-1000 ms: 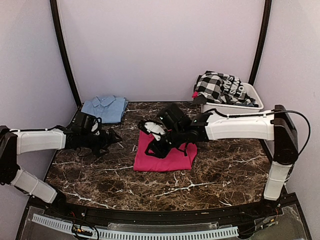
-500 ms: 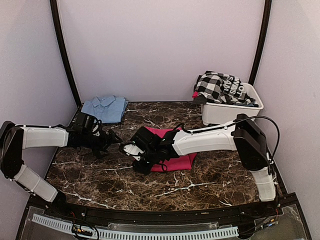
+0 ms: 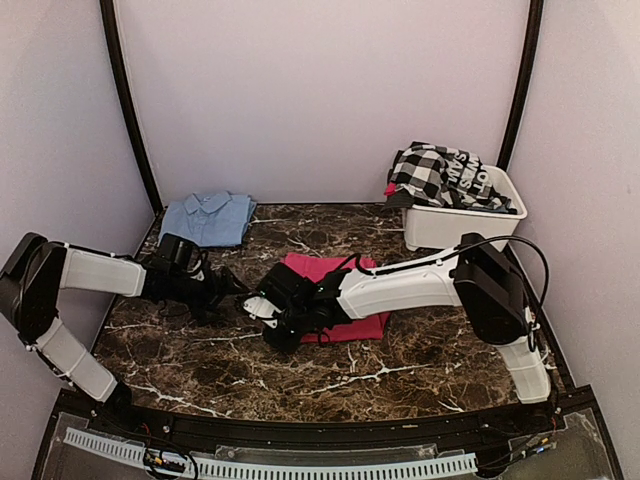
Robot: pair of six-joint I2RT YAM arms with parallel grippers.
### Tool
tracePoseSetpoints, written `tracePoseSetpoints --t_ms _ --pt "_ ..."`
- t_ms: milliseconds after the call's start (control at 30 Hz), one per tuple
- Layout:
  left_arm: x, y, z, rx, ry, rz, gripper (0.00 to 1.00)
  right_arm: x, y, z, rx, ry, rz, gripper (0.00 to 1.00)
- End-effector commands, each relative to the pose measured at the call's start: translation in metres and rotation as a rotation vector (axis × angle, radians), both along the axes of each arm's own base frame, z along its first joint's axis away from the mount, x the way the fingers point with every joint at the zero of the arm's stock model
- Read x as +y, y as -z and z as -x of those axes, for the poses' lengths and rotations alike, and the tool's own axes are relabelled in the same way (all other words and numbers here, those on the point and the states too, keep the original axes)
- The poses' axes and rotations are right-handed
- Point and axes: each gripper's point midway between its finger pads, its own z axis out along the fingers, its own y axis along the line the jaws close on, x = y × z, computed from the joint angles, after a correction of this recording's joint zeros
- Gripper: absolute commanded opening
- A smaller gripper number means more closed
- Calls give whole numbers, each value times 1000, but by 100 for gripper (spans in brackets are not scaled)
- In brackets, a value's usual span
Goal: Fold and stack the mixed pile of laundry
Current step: Pick up the 1/2-rectangle-folded trousers from the center of the board.
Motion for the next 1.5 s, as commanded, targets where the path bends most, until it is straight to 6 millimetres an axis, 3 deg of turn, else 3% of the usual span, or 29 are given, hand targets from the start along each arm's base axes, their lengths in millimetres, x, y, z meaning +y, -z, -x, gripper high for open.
tracePoseSetpoints --t_ms 0,200,333,433,533,767,933,1200,1467 --pt "-4 -5 -4 -26 5 40 99 -33 31 6 -61 -20 193 33" --pt "1 -1 -5 -19 -11 15 99 -46 52 12 -128 -61 302 38" --pt "-1 0 -5 -16 -16 36 99 -54 66 -1 -218 -27 375 31" --pt "-5 -2 -5 -22 -13 67 99 -59 68 -11 -308 -12 419 20" --pt "-9 -4 -7 -36 -3 91 99 -56 55 -17 -378 1 401 0" --pt "-21 -19 -14 -105 32 177 98 -31 -22 -16 -424 4 131 0" --pt "-40 -30 -16 -137 53 251 99 -25 -56 -18 -433 7 20 0" --pt "-82 -31 -14 -134 91 300 99 -23 -76 -21 -456 10 -26 0" --pt "-110 -13 -14 -77 87 347 99 -20 -86 -18 -453 -9 -51 0"
